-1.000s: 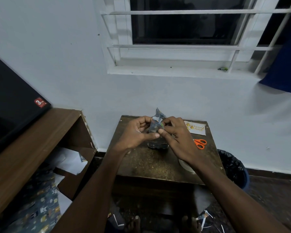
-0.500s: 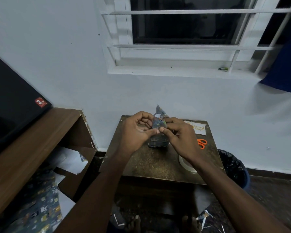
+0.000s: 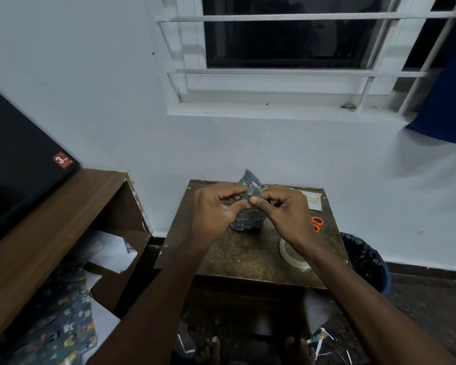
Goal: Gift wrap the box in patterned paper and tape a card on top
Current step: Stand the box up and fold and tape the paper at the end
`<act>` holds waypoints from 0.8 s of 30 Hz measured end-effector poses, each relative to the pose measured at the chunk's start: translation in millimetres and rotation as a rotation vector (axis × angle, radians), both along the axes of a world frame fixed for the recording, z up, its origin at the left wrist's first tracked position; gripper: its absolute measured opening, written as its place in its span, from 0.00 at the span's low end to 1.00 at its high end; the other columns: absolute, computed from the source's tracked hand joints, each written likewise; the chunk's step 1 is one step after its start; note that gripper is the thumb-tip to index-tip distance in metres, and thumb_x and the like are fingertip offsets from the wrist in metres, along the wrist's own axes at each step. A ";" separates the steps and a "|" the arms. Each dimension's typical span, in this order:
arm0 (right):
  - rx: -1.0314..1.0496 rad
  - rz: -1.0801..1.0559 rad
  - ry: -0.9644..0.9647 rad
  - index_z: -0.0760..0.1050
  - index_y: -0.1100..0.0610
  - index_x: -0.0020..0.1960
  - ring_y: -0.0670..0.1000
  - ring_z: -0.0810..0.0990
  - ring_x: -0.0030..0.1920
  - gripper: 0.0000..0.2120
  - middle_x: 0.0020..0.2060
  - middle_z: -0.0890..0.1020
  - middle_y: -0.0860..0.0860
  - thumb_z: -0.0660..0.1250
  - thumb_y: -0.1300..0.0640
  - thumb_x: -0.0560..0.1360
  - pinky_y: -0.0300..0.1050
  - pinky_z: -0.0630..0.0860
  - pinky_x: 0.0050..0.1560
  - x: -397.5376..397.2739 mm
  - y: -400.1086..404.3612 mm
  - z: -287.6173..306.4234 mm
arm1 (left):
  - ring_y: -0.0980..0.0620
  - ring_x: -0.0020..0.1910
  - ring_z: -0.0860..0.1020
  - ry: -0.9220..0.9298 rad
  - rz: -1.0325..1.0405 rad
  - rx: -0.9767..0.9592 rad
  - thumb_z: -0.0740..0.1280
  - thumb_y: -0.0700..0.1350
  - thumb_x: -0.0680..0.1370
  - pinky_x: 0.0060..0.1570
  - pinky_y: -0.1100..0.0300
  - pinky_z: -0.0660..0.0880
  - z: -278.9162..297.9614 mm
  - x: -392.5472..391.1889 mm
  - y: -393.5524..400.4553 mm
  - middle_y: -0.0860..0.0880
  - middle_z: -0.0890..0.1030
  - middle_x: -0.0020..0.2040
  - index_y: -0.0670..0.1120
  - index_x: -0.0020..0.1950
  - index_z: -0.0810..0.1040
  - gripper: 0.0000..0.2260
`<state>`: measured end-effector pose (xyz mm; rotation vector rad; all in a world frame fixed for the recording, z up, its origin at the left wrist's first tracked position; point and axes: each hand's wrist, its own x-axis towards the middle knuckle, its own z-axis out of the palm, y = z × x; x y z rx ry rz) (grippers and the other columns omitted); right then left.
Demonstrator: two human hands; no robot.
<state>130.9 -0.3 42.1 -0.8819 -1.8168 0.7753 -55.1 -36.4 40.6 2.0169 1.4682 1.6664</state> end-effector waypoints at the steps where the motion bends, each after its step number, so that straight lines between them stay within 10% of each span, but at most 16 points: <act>1: -0.029 0.005 0.020 0.87 0.49 0.41 0.43 0.82 0.37 0.09 0.34 0.84 0.40 0.75 0.59 0.78 0.35 0.74 0.39 0.5 -1.0 0.9 | 0.60 0.47 0.85 0.030 0.007 0.008 0.83 0.39 0.70 0.49 0.68 0.80 0.0 0.4 0.1 0.50 0.88 0.50 0.42 0.56 0.89 0.15; 12: -0.140 -0.061 0.175 0.83 0.58 0.43 0.54 0.88 0.41 0.05 0.37 0.87 0.52 0.78 0.60 0.75 0.59 0.85 0.46 -1.4 -4.3 -4.0 | 0.57 0.50 0.85 0.080 -0.025 -0.041 0.84 0.38 0.69 0.51 0.60 0.83 -1.9 2.3 5.4 0.50 0.88 0.51 0.43 0.55 0.88 0.16; 24: 0.155 -0.118 0.034 0.81 0.56 0.52 0.46 0.79 0.50 0.15 0.49 0.78 0.50 0.83 0.58 0.69 0.35 0.76 0.49 -1.0 -1.5 -8.5 | 0.59 0.50 0.84 -0.016 -0.058 -0.160 0.74 0.30 0.76 0.49 0.71 0.76 -3.7 7.6 8.7 0.53 0.87 0.49 0.44 0.52 0.88 0.11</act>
